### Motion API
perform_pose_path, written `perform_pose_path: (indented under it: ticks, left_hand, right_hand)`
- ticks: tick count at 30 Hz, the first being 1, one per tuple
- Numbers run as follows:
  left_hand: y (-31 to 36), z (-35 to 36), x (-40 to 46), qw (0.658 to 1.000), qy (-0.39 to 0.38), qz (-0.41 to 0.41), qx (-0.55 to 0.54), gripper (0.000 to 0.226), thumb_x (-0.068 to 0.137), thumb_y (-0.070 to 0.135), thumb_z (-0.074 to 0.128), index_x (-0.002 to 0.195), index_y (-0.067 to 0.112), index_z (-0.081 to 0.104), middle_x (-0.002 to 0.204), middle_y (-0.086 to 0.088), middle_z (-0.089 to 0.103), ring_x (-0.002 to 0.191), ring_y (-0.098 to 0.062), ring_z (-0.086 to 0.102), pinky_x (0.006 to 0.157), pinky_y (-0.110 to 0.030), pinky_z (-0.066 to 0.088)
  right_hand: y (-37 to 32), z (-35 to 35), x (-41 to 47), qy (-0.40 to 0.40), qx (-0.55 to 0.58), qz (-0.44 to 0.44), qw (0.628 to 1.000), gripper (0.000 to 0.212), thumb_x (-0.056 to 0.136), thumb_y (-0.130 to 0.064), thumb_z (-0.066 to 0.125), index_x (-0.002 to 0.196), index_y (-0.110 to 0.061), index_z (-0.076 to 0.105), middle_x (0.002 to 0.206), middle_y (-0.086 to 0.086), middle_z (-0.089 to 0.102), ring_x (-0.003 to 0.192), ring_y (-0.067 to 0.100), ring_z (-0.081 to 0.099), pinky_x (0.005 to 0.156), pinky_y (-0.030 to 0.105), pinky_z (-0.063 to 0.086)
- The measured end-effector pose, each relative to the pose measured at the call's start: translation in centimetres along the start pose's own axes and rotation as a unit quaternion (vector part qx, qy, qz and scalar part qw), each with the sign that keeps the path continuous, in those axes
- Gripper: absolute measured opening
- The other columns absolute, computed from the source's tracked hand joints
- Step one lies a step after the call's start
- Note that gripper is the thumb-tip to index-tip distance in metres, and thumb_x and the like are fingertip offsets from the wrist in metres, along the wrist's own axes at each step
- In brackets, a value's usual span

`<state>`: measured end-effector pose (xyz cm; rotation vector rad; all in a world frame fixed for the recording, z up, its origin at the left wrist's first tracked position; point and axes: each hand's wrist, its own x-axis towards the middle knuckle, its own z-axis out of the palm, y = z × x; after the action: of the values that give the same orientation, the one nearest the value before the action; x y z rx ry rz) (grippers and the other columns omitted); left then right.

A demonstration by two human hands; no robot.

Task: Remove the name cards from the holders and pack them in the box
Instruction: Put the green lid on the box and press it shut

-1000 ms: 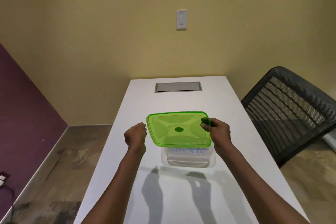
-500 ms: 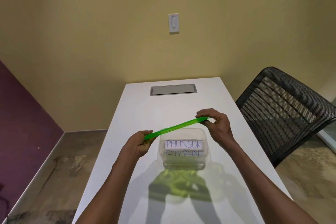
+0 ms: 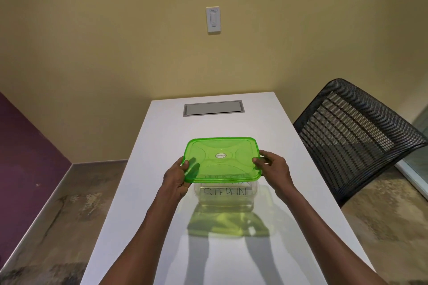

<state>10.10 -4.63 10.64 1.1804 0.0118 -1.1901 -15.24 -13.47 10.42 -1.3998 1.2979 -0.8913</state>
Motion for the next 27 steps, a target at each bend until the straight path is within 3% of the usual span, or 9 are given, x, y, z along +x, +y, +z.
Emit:
perform_pose_path:
  ticks: [4,8,11,13,16,18,21,24,27]
  left_hand:
    - [-1.6,-0.4,1.4,0.998,0.018,0.036,0.056,0.046,0.099,0.003,0.046,0.143,0.017,0.043,0.119,-0.010,0.065,0.079,-0.017,0.062,0.065,-0.031,0.050]
    - [-3.5,-1.5,2.5,0.961,0.056,0.104,0.248,0.044,0.095,0.001,0.047,0.135,0.017,0.055,0.120,-0.013,0.066,0.095,-0.025,0.063,0.087,-0.039,0.053]
    - [-4.4,-2.5,3.0,0.916,0.025,0.138,0.376,0.049,0.088,-0.002,0.039,0.109,0.031,0.068,0.096,-0.015,0.069,0.080,-0.023,0.054,0.075,-0.032,0.045]
    - [-5.0,-3.0,3.6,0.890,0.020,0.146,0.431,0.040,0.083,-0.001,0.040,0.091,0.027,0.068,0.082,-0.012,0.061,0.076,-0.020,0.047,0.069,-0.031,0.038]
    - [-5.9,-3.4,4.3,0.873,0.074,0.165,0.453,0.025,0.080,0.003,0.055,0.096,0.013,0.071,0.085,0.000,0.059,0.085,-0.019,0.050,0.076,-0.031,0.038]
    - [-6.4,-3.3,4.6,0.871,0.103,0.168,0.450,0.022,0.074,0.005,0.063,0.090,0.017,0.072,0.085,0.005,0.061,0.087,-0.018,0.049,0.079,-0.028,0.037]
    - [-7.1,-2.9,5.2,0.858,0.115,0.175,0.470,0.032,0.073,-0.003,0.057,0.081,0.025,0.068,0.077,0.010,0.060,0.080,-0.018,0.044,0.073,-0.026,0.035]
    - [-7.8,-2.9,5.9,0.843,0.132,0.187,0.486,0.035,0.074,-0.009,0.053,0.077,0.026,0.061,0.074,0.006,0.054,0.075,-0.017,0.040,0.067,-0.026,0.031]
    - [-7.9,-2.5,6.3,0.823,0.143,0.200,0.513,0.024,0.070,-0.010,0.047,0.064,0.013,0.050,0.064,0.001,0.038,0.071,-0.018,0.027,0.056,-0.029,0.024]
  right_hand:
    - [1.4,0.1,0.8,-0.026,-0.039,0.018,0.999,0.061,0.078,-0.008,0.075,0.134,-0.020,0.055,0.113,0.002,0.067,0.082,0.021,0.064,0.084,0.041,0.054]
    - [3.1,-0.1,1.6,-0.033,-0.083,0.034,0.995,0.072,0.074,-0.004,0.076,0.137,-0.026,0.050,0.106,-0.001,0.064,0.081,0.018,0.059,0.068,0.026,0.047]
    - [4.5,0.1,2.0,-0.045,-0.099,0.046,0.993,0.076,0.071,0.000,0.074,0.137,-0.026,0.050,0.104,-0.002,0.061,0.083,0.016,0.056,0.060,0.016,0.039]
    - [5.6,0.5,2.3,-0.052,-0.118,0.054,0.990,0.077,0.070,0.003,0.074,0.139,-0.023,0.049,0.108,0.001,0.060,0.086,0.018,0.056,0.063,0.018,0.040]
    - [7.1,1.0,2.7,-0.049,-0.152,0.062,0.985,0.077,0.070,0.001,0.075,0.139,-0.020,0.049,0.113,0.005,0.061,0.092,0.021,0.056,0.074,0.025,0.041]
    - [8.1,1.2,2.9,-0.050,-0.159,0.072,0.983,0.077,0.070,0.000,0.076,0.139,-0.019,0.049,0.115,0.006,0.062,0.094,0.021,0.057,0.076,0.026,0.043]
    - [9.2,1.6,3.1,-0.048,-0.171,0.073,0.981,0.073,0.070,-0.001,0.076,0.137,-0.015,0.051,0.120,0.005,0.063,0.100,0.020,0.058,0.083,0.026,0.045]
    - [9.9,2.0,3.4,-0.040,-0.177,0.063,0.981,0.064,0.068,0.001,0.073,0.128,-0.013,0.059,0.115,0.003,0.067,0.087,0.016,0.061,0.075,0.023,0.044]
    - [10.5,2.3,3.7,-0.037,-0.178,0.061,0.981,0.057,0.066,0.001,0.071,0.120,-0.016,0.064,0.108,-0.001,0.070,0.075,0.015,0.064,0.064,0.018,0.044]
